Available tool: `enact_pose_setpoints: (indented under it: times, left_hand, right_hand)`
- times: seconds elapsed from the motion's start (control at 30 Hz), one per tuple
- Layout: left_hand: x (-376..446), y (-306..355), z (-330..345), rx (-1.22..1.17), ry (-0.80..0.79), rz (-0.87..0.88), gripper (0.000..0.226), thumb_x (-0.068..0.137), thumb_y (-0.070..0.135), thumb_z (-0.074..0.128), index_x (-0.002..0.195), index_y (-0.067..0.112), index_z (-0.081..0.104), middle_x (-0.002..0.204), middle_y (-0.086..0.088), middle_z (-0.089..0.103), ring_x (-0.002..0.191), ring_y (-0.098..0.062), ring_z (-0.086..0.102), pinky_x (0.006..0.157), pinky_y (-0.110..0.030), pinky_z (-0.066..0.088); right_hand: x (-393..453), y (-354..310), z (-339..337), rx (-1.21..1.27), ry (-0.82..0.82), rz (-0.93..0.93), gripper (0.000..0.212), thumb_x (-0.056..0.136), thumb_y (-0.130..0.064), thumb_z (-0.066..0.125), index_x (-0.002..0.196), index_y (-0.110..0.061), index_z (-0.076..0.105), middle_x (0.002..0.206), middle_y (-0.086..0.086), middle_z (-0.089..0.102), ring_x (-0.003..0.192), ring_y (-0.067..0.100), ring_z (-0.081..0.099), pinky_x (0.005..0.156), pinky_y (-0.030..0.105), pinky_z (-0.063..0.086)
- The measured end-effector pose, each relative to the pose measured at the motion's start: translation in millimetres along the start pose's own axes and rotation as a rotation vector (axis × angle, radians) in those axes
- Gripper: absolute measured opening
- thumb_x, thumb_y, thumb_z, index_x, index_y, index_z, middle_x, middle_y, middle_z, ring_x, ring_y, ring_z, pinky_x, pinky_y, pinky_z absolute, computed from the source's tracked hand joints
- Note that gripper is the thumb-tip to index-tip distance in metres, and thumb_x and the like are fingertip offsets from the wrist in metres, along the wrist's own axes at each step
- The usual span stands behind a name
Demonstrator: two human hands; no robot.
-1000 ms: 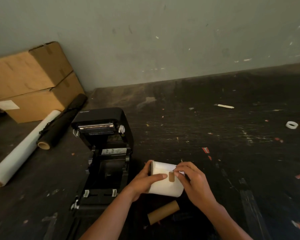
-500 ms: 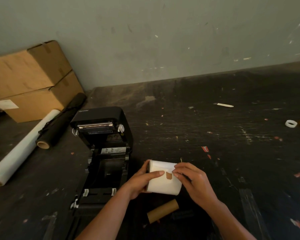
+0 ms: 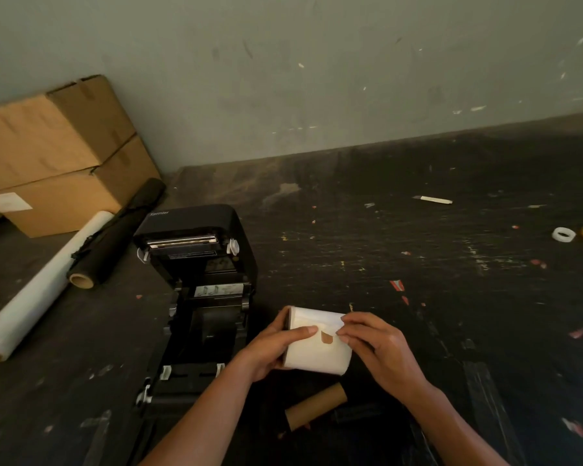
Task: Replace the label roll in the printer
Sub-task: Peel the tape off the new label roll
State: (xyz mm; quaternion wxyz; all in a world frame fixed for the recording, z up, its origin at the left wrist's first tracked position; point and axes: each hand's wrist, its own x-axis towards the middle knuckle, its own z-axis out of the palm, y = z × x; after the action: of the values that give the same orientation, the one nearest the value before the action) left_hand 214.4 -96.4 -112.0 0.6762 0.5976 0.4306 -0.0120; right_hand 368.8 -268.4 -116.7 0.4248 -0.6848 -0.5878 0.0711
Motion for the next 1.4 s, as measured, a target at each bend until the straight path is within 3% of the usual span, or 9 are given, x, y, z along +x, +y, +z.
enact_pose_setpoints:
  times: [0.17, 0.33, 0.53, 0.73, 0.87, 1.0, 1.27, 1.4]
  left_hand:
    - [0.9, 2.4, 0.2, 0.013, 0.003, 0.001, 0.072, 0.055, 0.054, 0.084, 0.118, 0.054, 0.048, 0.121, -0.001, 0.062, 0.110, -0.025, 0.060, 0.089, -0.047, 0.055]
    - [2.3, 2.5, -0.5, 0.008, 0.009, -0.004, 0.074, 0.055, 0.053, 0.084, 0.120, 0.055, 0.047, 0.121, -0.001, 0.062, 0.110, -0.025, 0.060, 0.087, -0.047, 0.056]
    - [1.0, 2.8, -0.9, 0.004, -0.002, -0.013, 0.051, 0.052, 0.055, 0.085, 0.095, 0.063, 0.058, 0.118, 0.001, 0.064, 0.109, -0.025, 0.061, 0.086, -0.046, 0.056]
    - [2.5, 1.2, -1.9, -0.004, 0.016, -0.024, 0.067, 0.047, 0.058, 0.087, 0.106, 0.059, 0.055, 0.119, 0.001, 0.063, 0.109, -0.026, 0.060, 0.088, -0.048, 0.055]
    - [1.4, 1.2, -1.8, -0.015, 0.003, -0.023, 0.056, 0.048, 0.059, 0.086, 0.098, 0.061, 0.061, 0.118, 0.001, 0.065, 0.109, -0.025, 0.061, 0.081, -0.044, 0.057]
    - [1.8, 0.5, -2.0, -0.017, 0.006, -0.031, 0.059, 0.046, 0.061, 0.087, 0.099, 0.059, 0.061, 0.118, 0.000, 0.066, 0.109, -0.025, 0.062, 0.077, -0.042, 0.057]
    - [3.0, 0.2, -2.8, -0.044, 0.011, -0.028, 0.054, 0.045, 0.058, 0.087, 0.094, 0.060, 0.063, 0.116, -0.001, 0.067, 0.108, -0.026, 0.062, 0.081, -0.046, 0.056]
    - [3.7, 0.7, -2.3, -0.053, 0.017, -0.027, 0.072, 0.041, 0.058, 0.088, 0.107, 0.054, 0.059, 0.118, -0.002, 0.065, 0.109, -0.027, 0.060, 0.084, -0.047, 0.054]
  right_hand:
    - [-1.3, 3.6, -1.7, -0.005, 0.008, 0.007, 0.020, 0.087, -0.020, 0.058, 0.104, -0.022, 0.069, 0.119, -0.011, 0.056, 0.109, -0.005, 0.052, 0.091, 0.010, 0.041]
    - [-1.4, 5.0, 0.4, -0.019, 0.009, -0.006, 0.020, 0.088, -0.022, 0.058, 0.105, -0.022, 0.069, 0.118, -0.008, 0.056, 0.109, 0.001, 0.053, 0.091, 0.019, 0.047]
    - [-2.7, 5.6, 0.4, -0.014, 0.024, -0.011, 0.020, 0.088, -0.024, 0.057, 0.104, -0.022, 0.069, 0.118, -0.006, 0.057, 0.109, 0.003, 0.054, 0.090, 0.022, 0.049]
    - [-4.4, 5.8, 0.6, -0.021, 0.018, -0.009, 0.020, 0.088, -0.023, 0.057, 0.104, -0.021, 0.069, 0.119, -0.005, 0.056, 0.110, 0.004, 0.054, 0.091, 0.023, 0.049]
    - [-5.0, 4.9, -0.3, -0.013, 0.012, -0.004, 0.019, 0.087, -0.020, 0.059, 0.104, -0.021, 0.070, 0.119, -0.004, 0.056, 0.108, 0.004, 0.054, 0.090, 0.020, 0.049]
    - [-5.7, 3.6, -0.7, -0.017, 0.006, -0.004, 0.020, 0.087, -0.021, 0.059, 0.104, -0.021, 0.070, 0.119, -0.005, 0.056, 0.108, 0.001, 0.053, 0.090, 0.013, 0.045]
    - [-8.6, 3.6, 0.7, -0.010, 0.005, 0.001, 0.020, 0.087, -0.019, 0.061, 0.105, -0.022, 0.070, 0.120, -0.006, 0.055, 0.110, 0.001, 0.053, 0.092, 0.019, 0.047]
    - [-8.7, 2.3, -0.2, -0.012, 0.003, -0.002, 0.020, 0.087, -0.020, 0.060, 0.106, -0.024, 0.069, 0.120, -0.007, 0.055, 0.111, 0.001, 0.053, 0.092, 0.017, 0.046]
